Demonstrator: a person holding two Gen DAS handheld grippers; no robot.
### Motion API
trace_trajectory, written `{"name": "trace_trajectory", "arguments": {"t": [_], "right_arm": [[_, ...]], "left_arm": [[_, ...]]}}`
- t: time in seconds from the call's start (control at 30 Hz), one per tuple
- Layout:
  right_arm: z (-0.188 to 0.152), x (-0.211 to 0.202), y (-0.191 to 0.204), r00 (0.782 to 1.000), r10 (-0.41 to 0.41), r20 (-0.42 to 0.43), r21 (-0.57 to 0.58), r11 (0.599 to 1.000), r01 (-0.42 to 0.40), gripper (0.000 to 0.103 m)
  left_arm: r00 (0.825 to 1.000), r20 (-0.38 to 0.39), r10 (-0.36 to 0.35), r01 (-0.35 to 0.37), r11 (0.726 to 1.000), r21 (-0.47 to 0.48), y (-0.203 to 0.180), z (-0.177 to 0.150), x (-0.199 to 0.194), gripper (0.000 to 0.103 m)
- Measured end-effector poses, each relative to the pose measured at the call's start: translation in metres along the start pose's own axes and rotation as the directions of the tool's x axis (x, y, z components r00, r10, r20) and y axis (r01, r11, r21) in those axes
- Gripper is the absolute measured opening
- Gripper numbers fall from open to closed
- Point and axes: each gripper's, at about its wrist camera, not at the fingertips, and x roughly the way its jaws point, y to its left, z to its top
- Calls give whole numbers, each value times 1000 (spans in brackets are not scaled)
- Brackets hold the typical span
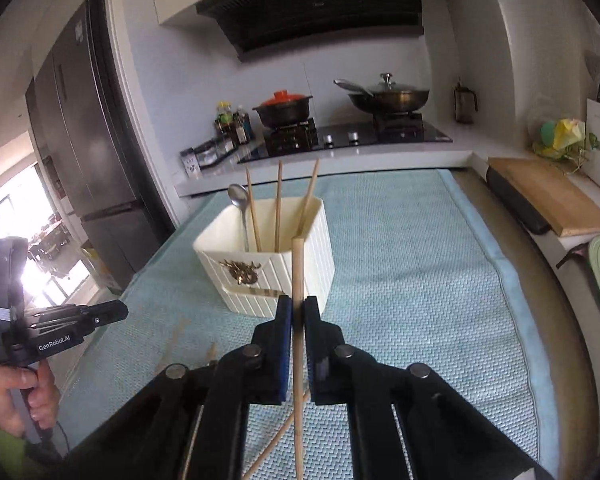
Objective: Organize utensils
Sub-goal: 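Lift both chopsticks and carry them over the cream holder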
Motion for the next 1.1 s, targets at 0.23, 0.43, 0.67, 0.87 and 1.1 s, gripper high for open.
{"name": "trace_trajectory", "arguments": {"t": [0.23,0.43,0.67,0.87,1.1], "right_arm": [[-2,-40,30,998,3,67,-10,1000,-2,6],[-7,-49,31,997,3,78,-1,1000,-3,6],[-15,-56,28,997,4,77,15,1000,-5,6],[-14,-54,25,997,7,76,33,999,-9,6],[-11,-57,24,995,23,95,40,999,-27,6]], "left_arm": [[997,-82,15,-14,1000,14,8,-8,0,8],[954,-295,55,-41,998,53,18,-43,68,48],[916,-368,158,-101,980,170,9,-51,133,37],[909,-389,148,-71,976,205,-1,-34,146,3],[983,-178,50,-32,994,102,3,4,68,3]]}}
